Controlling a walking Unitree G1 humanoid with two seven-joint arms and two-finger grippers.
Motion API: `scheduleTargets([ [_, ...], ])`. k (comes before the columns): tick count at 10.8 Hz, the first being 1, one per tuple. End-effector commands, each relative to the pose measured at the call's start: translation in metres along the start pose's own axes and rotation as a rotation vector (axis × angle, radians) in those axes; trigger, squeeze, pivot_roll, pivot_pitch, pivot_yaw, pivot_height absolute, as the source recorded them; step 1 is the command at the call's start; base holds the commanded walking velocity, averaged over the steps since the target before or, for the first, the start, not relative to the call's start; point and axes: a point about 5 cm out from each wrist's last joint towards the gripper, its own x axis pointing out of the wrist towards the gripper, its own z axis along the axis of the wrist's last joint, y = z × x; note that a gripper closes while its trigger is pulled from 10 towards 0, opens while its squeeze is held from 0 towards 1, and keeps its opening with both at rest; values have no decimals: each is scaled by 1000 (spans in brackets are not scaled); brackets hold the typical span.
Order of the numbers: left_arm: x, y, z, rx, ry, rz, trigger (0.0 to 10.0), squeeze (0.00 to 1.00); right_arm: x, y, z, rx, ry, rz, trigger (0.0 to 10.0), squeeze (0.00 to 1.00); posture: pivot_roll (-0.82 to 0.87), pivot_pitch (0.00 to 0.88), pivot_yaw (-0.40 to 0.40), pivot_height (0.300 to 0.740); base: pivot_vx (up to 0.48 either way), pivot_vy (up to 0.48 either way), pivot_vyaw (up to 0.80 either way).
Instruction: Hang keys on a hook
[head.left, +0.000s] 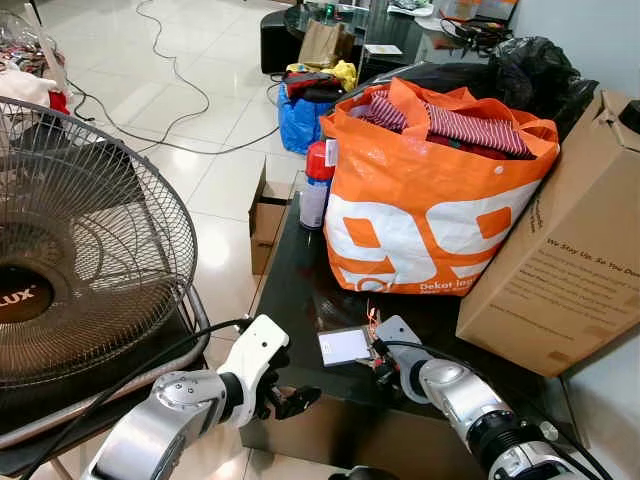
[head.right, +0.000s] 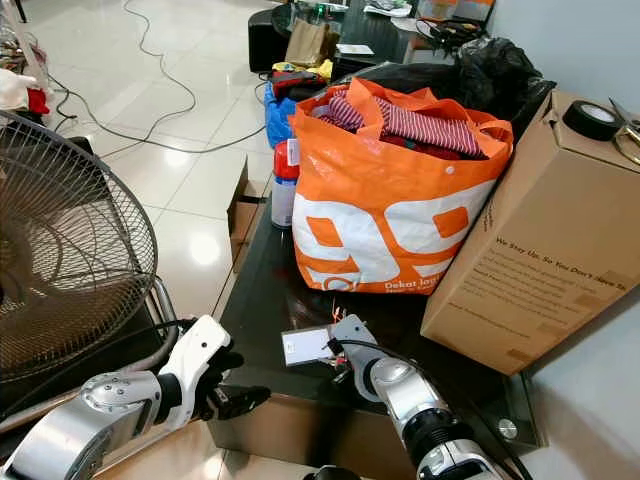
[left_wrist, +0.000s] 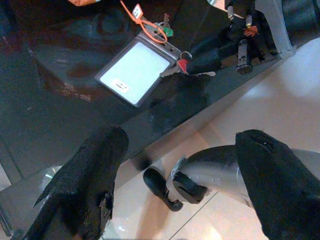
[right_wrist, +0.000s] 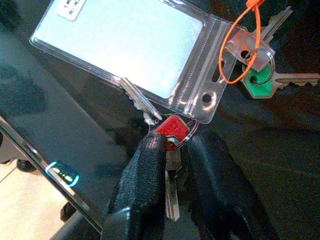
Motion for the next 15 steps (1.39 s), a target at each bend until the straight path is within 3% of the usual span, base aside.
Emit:
scheduleTargets([
  [1, 1, -1, 4, 12, -3, -5, 10000, 0, -1, -6, 3, 16, -13, -19, 5647, 0, -154, 0, -125, 740, 0, 0, 0],
  [3, 1, 0, 4, 14, -3, -5, 10000, 0, -1, -6, 3, 21, -14, -18, 4275, 0, -154, 0, -125, 740, 0, 0, 0],
  [8, 1, 0, 5, 17, -5, -3, 10000, 0, 0, -7, 4, 36, -20, -31, 2784, 0, -149, 0, -125, 740, 0, 0, 0],
  [9, 2, 2, 6, 21, -9, 2, 10000, 0, -1, -10, 8, 33, -34, -29, 314, 0, -142, 0, -123, 740, 0, 0, 0],
  [11, 2, 7, 10, 33, -23, 13, 10000, 0, -10, -19, 19, 30, -88, -8, 0, 0, -140, 0, -112, 740, 0, 0, 0],
  [13, 0, 18, 21, 76, -53, 43, 10000, 0, -35, -27, 19, 25, -170, 78, 0, 0, -120, 0, -87, 740, 0, 0, 0],
  [15, -3, 23, 30, 95, -123, 102, 10000, 0, -53, -37, 18, 82, -235, 53, 0, 0, -90, 0, -85, 740, 0, 0, 0],
])
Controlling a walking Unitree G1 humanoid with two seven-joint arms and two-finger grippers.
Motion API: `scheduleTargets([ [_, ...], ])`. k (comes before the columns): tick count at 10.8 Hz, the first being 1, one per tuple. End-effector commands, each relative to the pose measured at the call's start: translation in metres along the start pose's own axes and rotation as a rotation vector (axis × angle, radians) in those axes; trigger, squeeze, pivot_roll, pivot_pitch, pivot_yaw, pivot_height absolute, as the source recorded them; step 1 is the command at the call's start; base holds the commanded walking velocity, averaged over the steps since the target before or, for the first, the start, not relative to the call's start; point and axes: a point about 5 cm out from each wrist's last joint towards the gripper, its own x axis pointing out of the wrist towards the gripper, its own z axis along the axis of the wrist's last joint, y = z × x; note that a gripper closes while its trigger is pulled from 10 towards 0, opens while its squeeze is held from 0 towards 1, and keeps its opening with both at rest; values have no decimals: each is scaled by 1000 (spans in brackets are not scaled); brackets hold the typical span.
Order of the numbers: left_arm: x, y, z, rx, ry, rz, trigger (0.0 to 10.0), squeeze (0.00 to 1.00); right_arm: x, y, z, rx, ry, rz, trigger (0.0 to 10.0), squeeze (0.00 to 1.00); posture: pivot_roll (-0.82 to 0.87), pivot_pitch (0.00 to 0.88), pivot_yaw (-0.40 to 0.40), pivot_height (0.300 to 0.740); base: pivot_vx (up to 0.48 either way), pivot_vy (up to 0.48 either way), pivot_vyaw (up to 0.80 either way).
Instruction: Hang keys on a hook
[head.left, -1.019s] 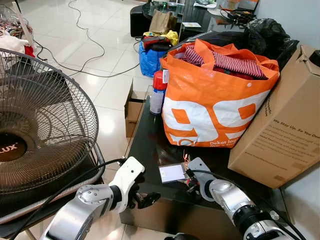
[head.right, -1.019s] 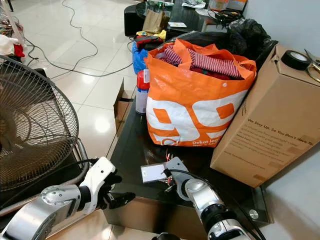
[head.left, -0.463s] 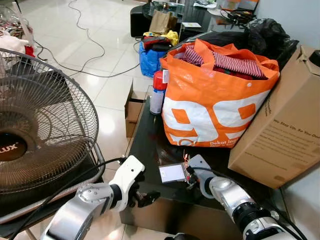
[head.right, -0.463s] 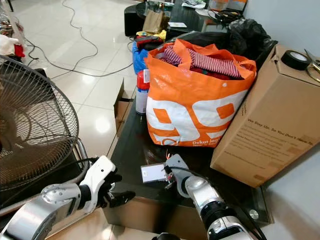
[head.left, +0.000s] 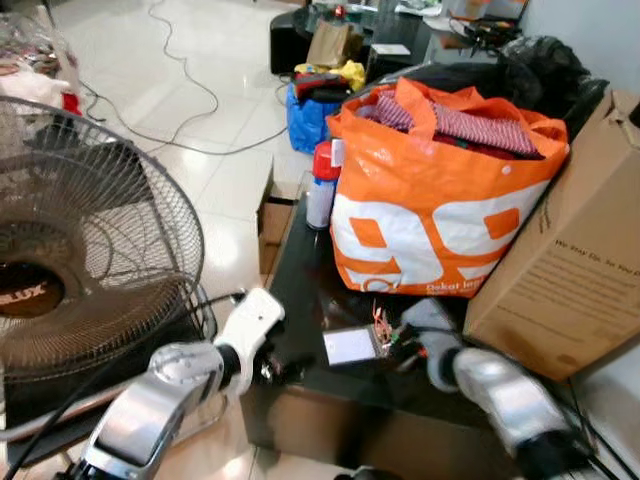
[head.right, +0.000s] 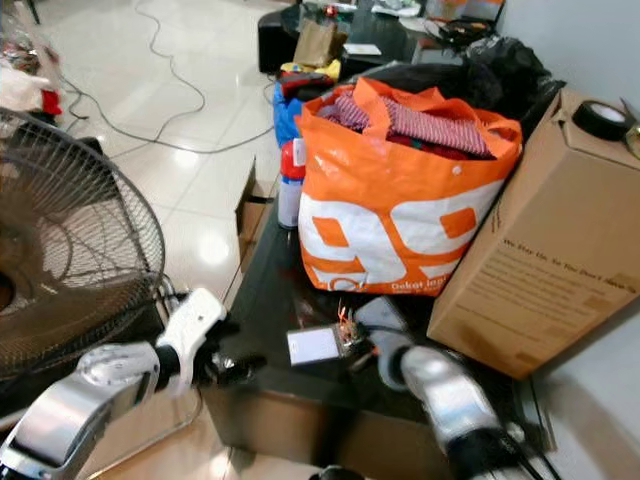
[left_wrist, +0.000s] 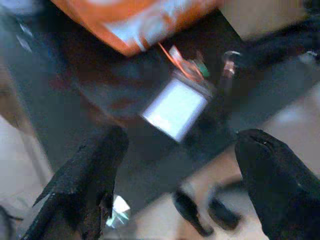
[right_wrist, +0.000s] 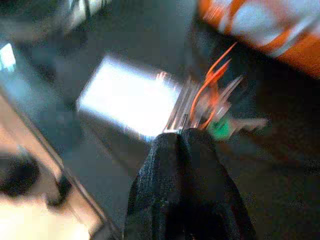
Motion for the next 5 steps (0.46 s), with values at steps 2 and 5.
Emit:
scheduleTargets([
  [2, -9, 16, 33, 25, -246, 206, 10000, 0, -38, -17, 36, 199, -273, -169, 0, 0, -63, 0, -93, 740, 0, 0, 0],
  [5, -20, 32, 55, 32, -364, 401, 10000, 0, -69, 2, 69, 266, -553, -368, 0, 0, -61, 0, -57, 740, 0, 0, 0],
])
